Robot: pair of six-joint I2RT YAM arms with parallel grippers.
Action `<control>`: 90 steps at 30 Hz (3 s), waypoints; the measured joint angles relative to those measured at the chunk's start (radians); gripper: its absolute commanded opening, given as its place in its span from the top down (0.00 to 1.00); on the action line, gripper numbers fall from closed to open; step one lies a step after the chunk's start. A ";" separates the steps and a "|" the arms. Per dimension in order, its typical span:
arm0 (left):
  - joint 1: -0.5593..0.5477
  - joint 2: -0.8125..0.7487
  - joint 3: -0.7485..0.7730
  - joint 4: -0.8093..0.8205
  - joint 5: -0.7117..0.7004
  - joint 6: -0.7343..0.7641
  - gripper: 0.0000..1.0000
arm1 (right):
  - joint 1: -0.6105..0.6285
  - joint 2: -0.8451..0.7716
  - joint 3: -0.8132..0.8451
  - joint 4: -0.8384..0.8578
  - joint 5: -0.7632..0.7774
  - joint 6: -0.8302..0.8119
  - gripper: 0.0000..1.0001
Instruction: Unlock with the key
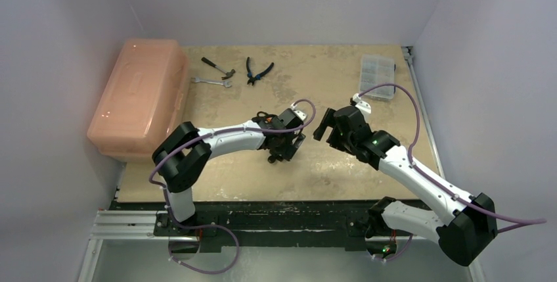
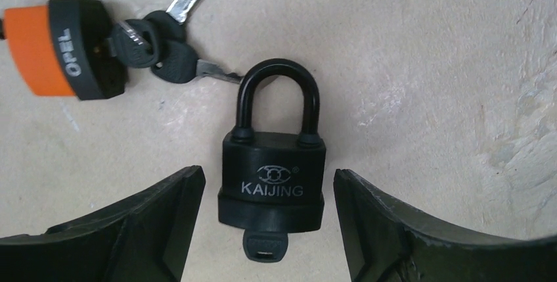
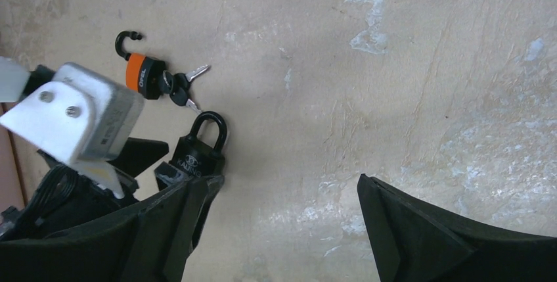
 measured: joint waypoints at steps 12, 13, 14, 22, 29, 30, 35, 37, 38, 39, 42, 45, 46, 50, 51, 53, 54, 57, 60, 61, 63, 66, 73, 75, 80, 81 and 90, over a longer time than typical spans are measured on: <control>0.009 0.097 0.071 -0.043 0.067 0.066 0.54 | -0.008 0.002 -0.002 0.002 -0.025 -0.009 0.01; 0.011 0.098 0.072 -0.043 0.069 0.068 0.65 | -0.010 0.002 -0.004 0.003 -0.027 -0.010 0.01; 0.011 0.099 0.074 -0.043 0.074 0.069 0.78 | -0.011 0.002 -0.005 0.002 -0.027 -0.010 0.01; 0.022 0.099 0.076 -0.042 0.098 0.064 1.00 | -0.012 -0.010 -0.021 0.034 -0.042 -0.028 0.01; 0.051 0.029 0.016 -0.007 0.108 -0.085 1.00 | -0.012 -0.119 -0.045 0.074 -0.048 -0.086 0.01; 0.054 0.014 0.010 -0.006 0.107 -0.106 1.00 | -0.012 -0.138 -0.047 0.081 -0.047 -0.102 0.02; 0.058 -0.097 0.000 0.016 0.072 -0.248 1.00 | -0.013 -0.207 -0.051 0.130 -0.101 -0.211 0.09; 0.058 -0.135 0.000 0.033 0.052 -0.303 1.00 | -0.016 -0.239 -0.069 0.184 -0.178 -0.251 0.12; 0.058 -0.152 0.000 0.040 0.042 -0.330 1.00 | -0.016 -0.257 -0.082 0.213 -0.217 -0.267 0.13; 0.058 -0.167 0.000 0.047 0.031 -0.356 1.00 | -0.016 -0.275 -0.095 0.243 -0.263 -0.280 0.14; 0.058 -0.208 -0.001 0.061 -0.002 -0.421 1.00 | -0.016 -0.301 -0.117 0.320 -0.375 -0.303 0.18; 0.058 -0.248 -0.006 0.078 -0.027 -0.470 1.00 | -0.016 -0.302 -0.136 0.397 -0.461 -0.311 0.22; 0.058 -0.263 -0.009 0.085 -0.035 -0.486 1.00 | -0.015 -0.304 -0.146 0.423 -0.486 -0.312 0.25; 0.058 -0.315 -0.012 0.101 -0.061 -0.536 1.00 | -0.010 -0.307 -0.190 0.507 -0.573 -0.314 0.33; 0.058 -0.333 -0.014 0.103 -0.069 -0.552 1.00 | -0.005 -0.305 -0.198 0.527 -0.586 -0.315 0.36; 0.058 -0.351 -0.017 0.106 -0.076 -0.567 1.00 | 0.008 -0.298 -0.211 0.566 -0.608 -0.315 0.41; 0.058 -0.363 -0.018 0.106 -0.080 -0.579 1.00 | 0.016 -0.292 -0.215 0.582 -0.613 -0.315 0.43; 0.058 -0.394 -0.023 0.113 -0.088 -0.607 1.00 | 0.037 -0.268 -0.221 0.618 -0.620 -0.315 0.46; 0.058 -0.425 -0.034 0.123 -0.093 -0.634 1.00 | 0.061 -0.232 -0.224 0.654 -0.616 -0.314 0.46; 0.058 -0.431 -0.034 0.124 -0.093 -0.640 1.00 | 0.069 -0.223 -0.225 0.661 -0.614 -0.314 0.47; 0.058 -0.439 -0.035 0.127 -0.093 -0.656 1.00 | 0.085 -0.204 -0.226 0.683 -0.595 -0.314 0.48; 0.058 -0.448 -0.049 0.148 -0.091 -0.676 1.00 | 0.101 -0.182 -0.229 0.721 -0.564 -0.311 0.52; 0.058 -0.473 -0.067 0.159 -0.084 -0.697 1.00 | 0.108 -0.114 -0.231 0.799 -0.513 -0.299 0.54; 0.058 -0.483 -0.068 0.165 -0.080 -0.696 1.00 | 0.109 -0.100 -0.231 0.807 -0.508 -0.299 0.54; 0.058 -0.494 -0.078 0.193 -0.069 -0.696 1.00 | 0.113 -0.067 -0.230 0.813 -0.490 -0.301 0.54; 0.058 -0.494 -0.081 0.196 -0.068 -0.696 1.00 | 0.114 -0.062 -0.230 0.815 -0.489 -0.301 0.54; 0.058 -0.494 -0.088 0.211 -0.050 -0.696 1.00 | 0.116 -0.039 -0.229 0.843 -0.475 -0.303 0.60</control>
